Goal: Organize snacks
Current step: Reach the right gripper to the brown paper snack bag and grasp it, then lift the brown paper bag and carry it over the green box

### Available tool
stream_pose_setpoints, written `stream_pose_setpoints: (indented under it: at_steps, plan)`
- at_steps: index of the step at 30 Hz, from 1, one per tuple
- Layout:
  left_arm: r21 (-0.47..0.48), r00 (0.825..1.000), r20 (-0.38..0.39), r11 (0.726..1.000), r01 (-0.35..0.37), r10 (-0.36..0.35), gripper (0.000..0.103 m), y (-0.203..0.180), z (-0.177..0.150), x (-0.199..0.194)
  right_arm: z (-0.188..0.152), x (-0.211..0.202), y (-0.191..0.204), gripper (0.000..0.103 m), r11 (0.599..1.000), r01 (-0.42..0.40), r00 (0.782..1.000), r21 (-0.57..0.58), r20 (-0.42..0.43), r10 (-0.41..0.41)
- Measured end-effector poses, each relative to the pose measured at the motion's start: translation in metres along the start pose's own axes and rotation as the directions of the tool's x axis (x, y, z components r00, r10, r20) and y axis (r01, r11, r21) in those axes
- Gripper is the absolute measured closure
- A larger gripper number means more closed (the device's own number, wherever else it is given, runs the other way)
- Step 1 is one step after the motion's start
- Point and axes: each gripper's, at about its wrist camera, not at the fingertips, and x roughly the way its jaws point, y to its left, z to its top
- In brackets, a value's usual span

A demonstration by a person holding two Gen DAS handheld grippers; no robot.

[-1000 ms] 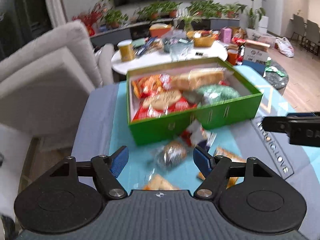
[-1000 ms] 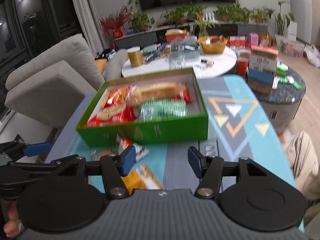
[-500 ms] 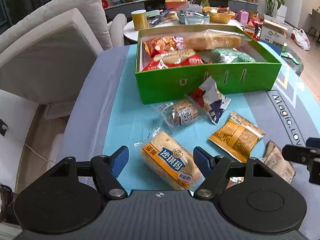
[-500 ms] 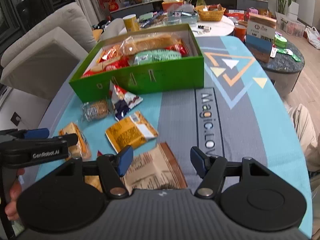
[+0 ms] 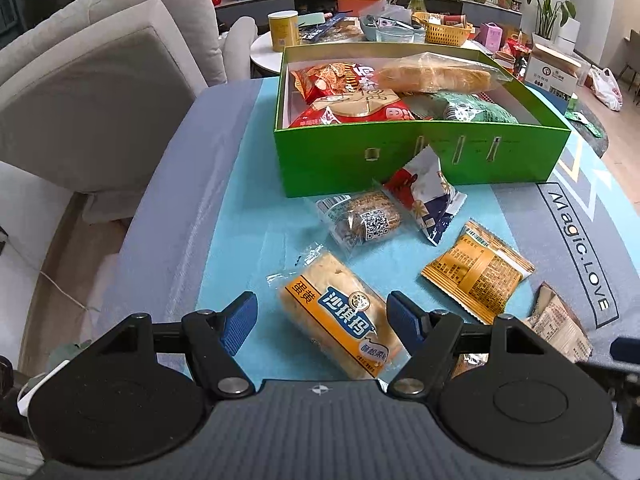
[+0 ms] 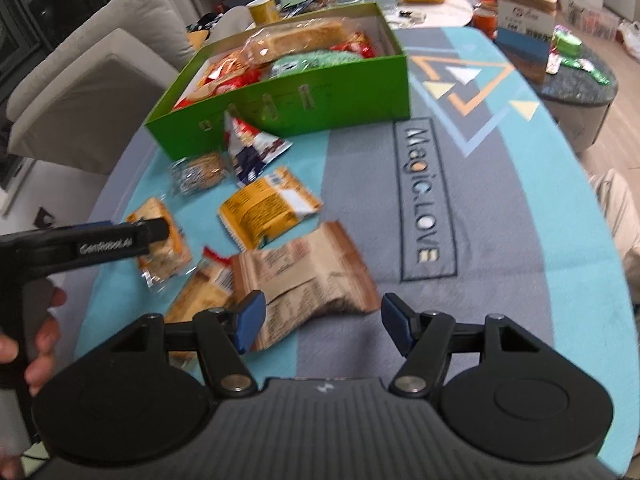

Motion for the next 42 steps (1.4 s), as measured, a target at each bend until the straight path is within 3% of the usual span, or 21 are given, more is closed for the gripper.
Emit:
stream_pose_setpoints:
  at_steps: [6,12,18,22,28,35,39,42]
  plan:
    - [0.012,1.0,-0.01,1.0,0.011,-0.01,0.034,-0.001,-0.003,-0.004,-0.001,0.011,0.007,0.043,0.998,-0.064,0.997,0.013,-0.052,0.064]
    - [0.007,0.998,-0.015,0.998,0.057,-0.057,0.033,0.005,-0.005,0.001,0.012,0.026,0.001,0.04,0.995,-0.059,0.997,0.079,-0.044,0.063]
    - [-0.032,0.995,-0.031,0.995,0.099,-0.1,0.033,0.016,-0.006,0.003,0.033,0.037,0.003,0.036,0.996,0.005,1.0,0.087,-0.025,-0.003]
    - [-0.007,0.995,-0.029,0.996,0.093,-0.093,0.033,0.014,-0.004,0.003,0.04,0.042,0.008,0.036,0.995,0.066,0.998,0.07,-0.017,-0.065]
    - [0.033,0.997,-0.026,0.997,0.071,-0.07,0.034,0.002,0.0,0.004,0.041,0.046,0.004,0.035,0.993,0.079,0.997,0.09,-0.013,-0.078]
    - [0.023,0.996,-0.075,0.999,0.047,-0.045,0.034,-0.01,0.002,0.018,0.048,0.051,0.004,0.035,0.986,0.113,0.994,0.126,-0.004,-0.113]
    - [0.037,0.998,-0.061,0.999,0.03,-0.028,0.043,-0.012,-0.002,0.022,0.046,0.053,0.006,0.035,0.988,0.127,0.991,0.089,0.02,-0.129]
    - [0.035,0.997,-0.051,0.998,0.052,-0.05,0.045,-0.006,-0.002,0.021,0.042,0.051,0.003,0.041,0.988,0.146,0.988,0.043,0.048,-0.148]
